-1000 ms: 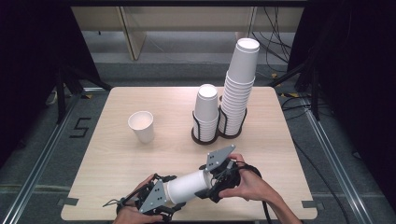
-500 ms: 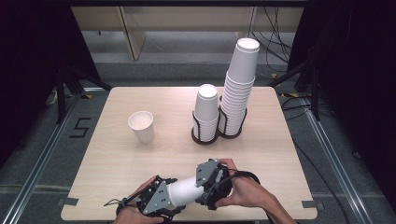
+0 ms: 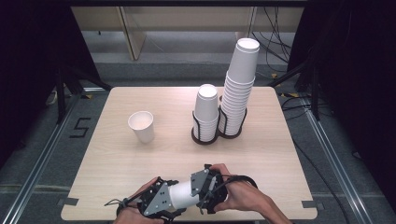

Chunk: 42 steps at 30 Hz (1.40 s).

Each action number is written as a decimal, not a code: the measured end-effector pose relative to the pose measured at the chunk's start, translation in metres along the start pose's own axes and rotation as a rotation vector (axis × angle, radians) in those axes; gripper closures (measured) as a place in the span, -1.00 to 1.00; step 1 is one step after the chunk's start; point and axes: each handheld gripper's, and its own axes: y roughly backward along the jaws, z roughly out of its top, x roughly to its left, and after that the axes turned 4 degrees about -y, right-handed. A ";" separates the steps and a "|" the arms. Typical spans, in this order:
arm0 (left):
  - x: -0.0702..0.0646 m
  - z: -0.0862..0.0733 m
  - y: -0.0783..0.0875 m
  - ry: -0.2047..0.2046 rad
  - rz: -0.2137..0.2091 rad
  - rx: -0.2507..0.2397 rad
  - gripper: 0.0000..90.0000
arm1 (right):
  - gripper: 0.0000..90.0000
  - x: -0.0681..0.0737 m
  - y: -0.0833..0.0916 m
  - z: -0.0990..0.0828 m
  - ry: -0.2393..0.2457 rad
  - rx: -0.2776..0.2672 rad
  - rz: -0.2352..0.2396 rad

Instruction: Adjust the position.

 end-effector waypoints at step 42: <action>0.007 -0.003 0.008 0.121 -0.013 -0.217 -0.63 | -0.62 -0.013 0.002 -0.020 -0.076 -0.191 0.120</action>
